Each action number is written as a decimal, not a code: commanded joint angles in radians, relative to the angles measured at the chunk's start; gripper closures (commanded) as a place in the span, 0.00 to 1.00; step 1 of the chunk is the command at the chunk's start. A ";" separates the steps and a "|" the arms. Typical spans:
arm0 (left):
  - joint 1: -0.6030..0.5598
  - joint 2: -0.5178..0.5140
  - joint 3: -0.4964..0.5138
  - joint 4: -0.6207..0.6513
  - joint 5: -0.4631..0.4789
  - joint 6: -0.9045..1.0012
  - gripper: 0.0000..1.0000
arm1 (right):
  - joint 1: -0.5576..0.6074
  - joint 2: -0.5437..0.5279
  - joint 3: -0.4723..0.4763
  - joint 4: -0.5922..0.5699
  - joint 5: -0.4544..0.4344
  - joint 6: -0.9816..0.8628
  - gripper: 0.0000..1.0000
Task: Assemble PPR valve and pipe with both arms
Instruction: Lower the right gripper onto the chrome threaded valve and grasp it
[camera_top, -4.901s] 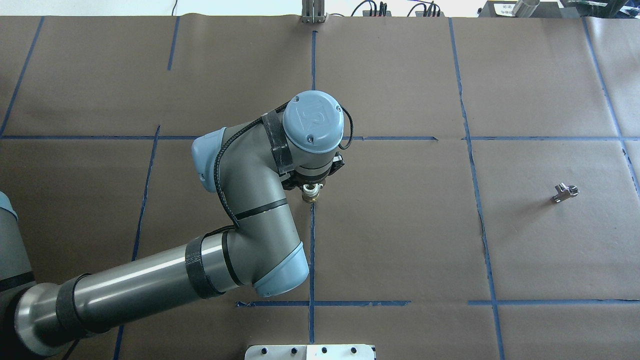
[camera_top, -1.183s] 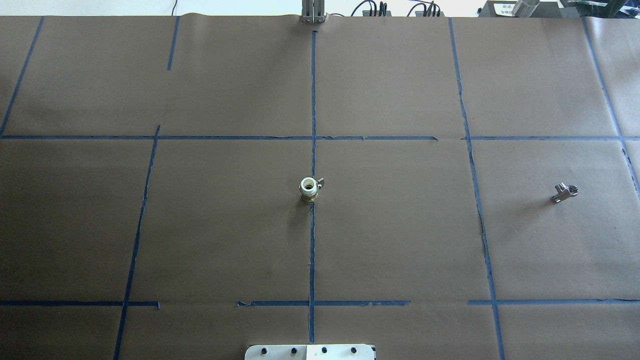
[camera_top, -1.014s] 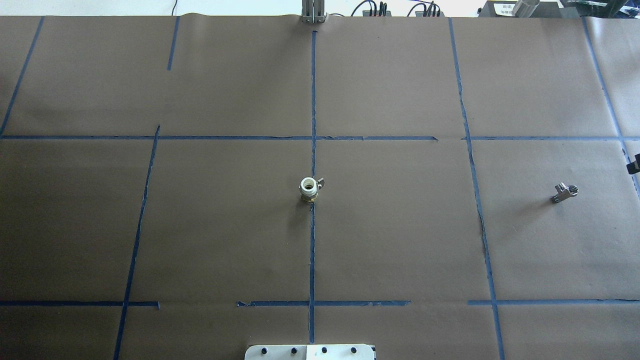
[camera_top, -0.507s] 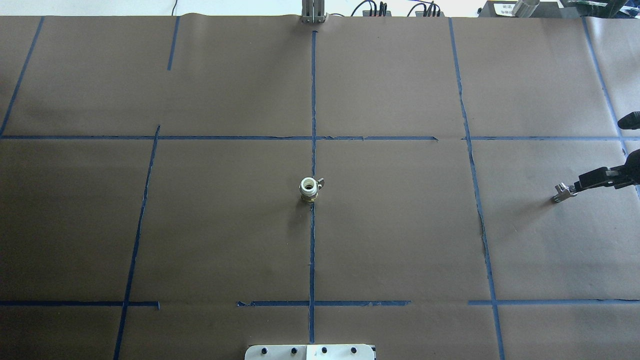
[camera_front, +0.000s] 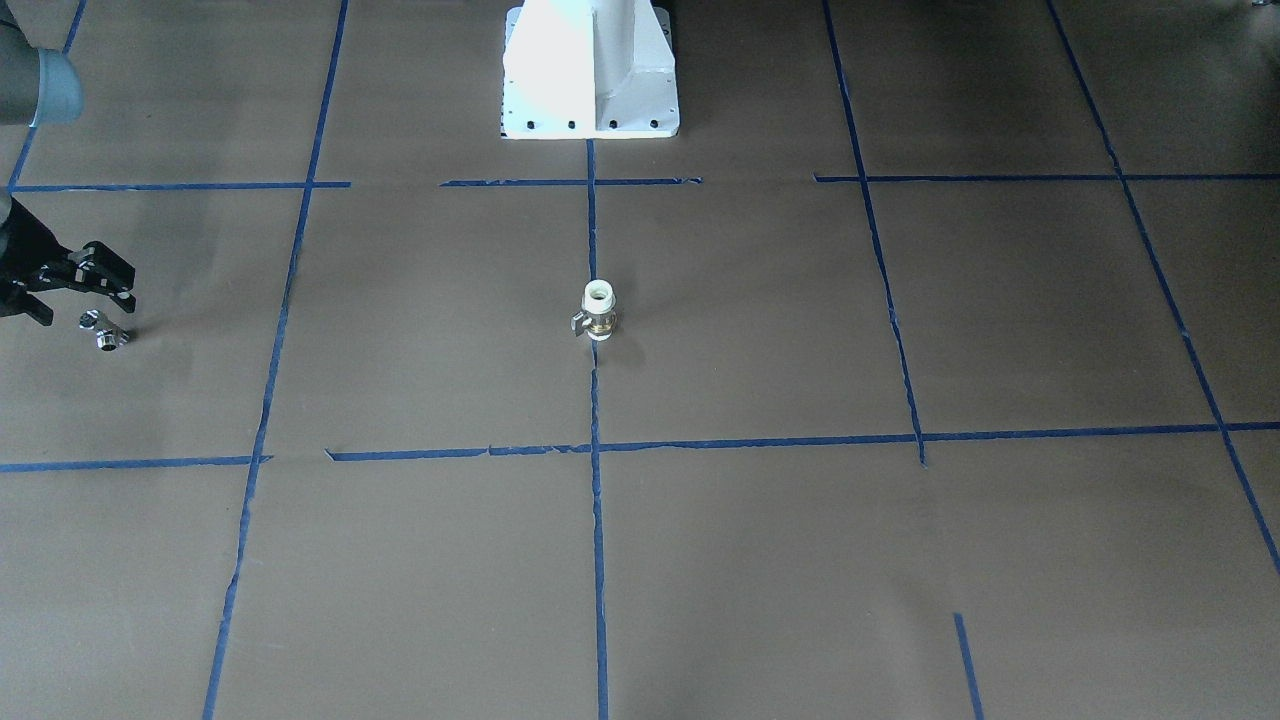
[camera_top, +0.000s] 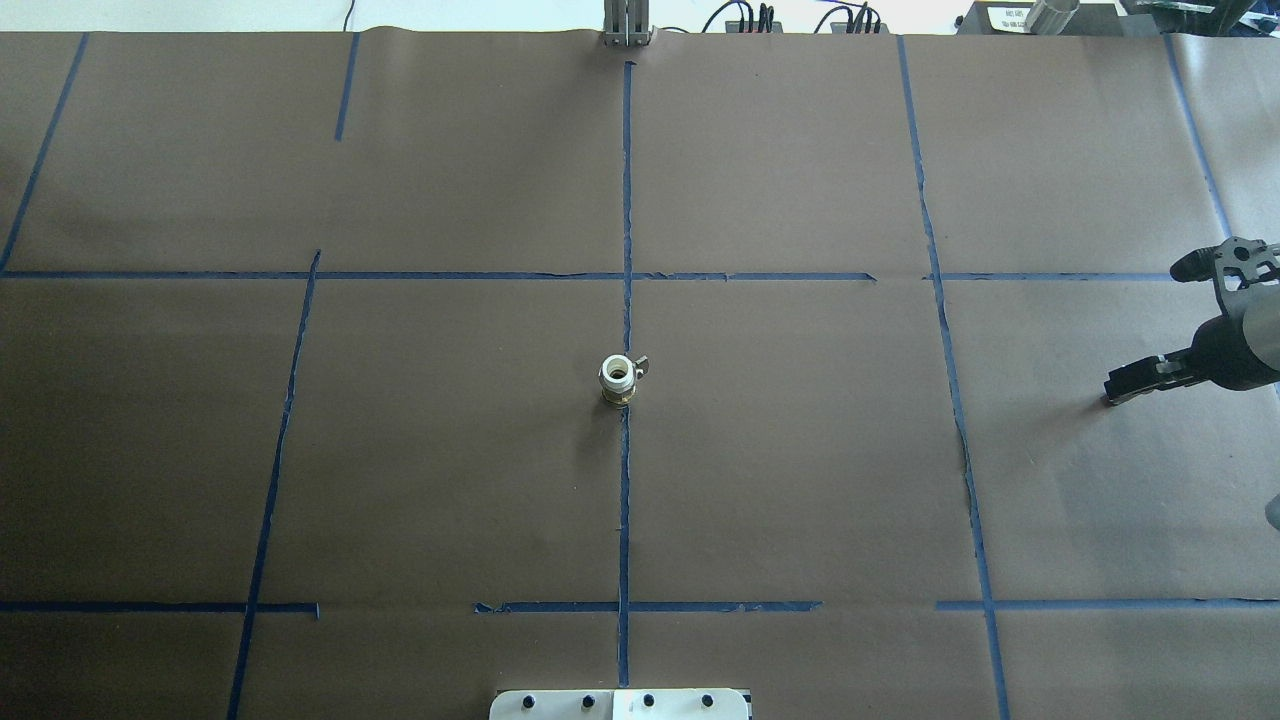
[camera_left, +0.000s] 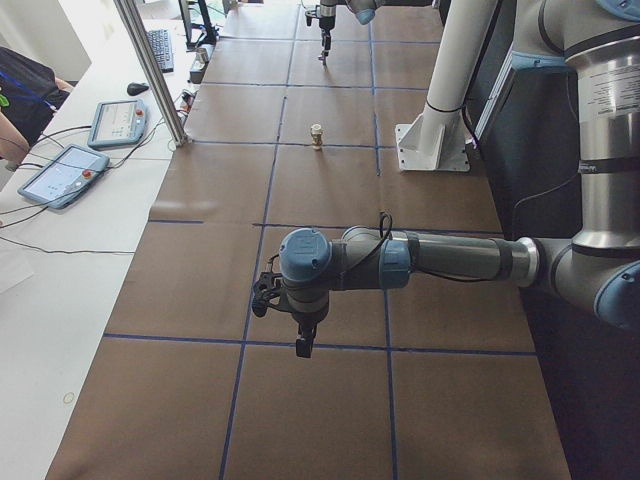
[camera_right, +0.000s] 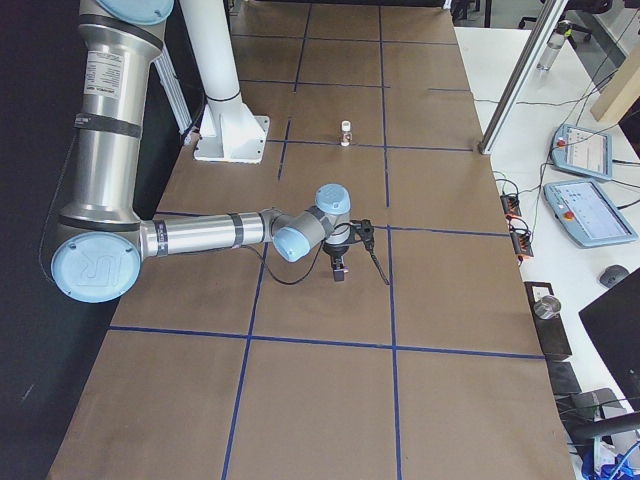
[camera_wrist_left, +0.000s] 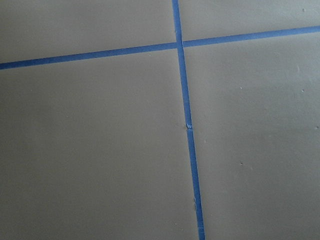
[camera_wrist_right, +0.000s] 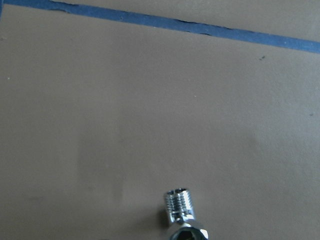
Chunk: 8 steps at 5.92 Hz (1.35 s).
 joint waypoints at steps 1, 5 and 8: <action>0.000 0.000 -0.001 0.000 0.000 0.000 0.00 | -0.007 0.031 -0.029 0.001 -0.006 -0.004 0.04; 0.000 -0.002 -0.001 0.000 0.000 -0.002 0.00 | -0.009 0.019 -0.042 -0.001 -0.011 -0.012 0.41; 0.000 -0.002 -0.002 0.000 0.000 -0.008 0.00 | -0.009 0.022 -0.027 -0.001 -0.011 -0.015 1.00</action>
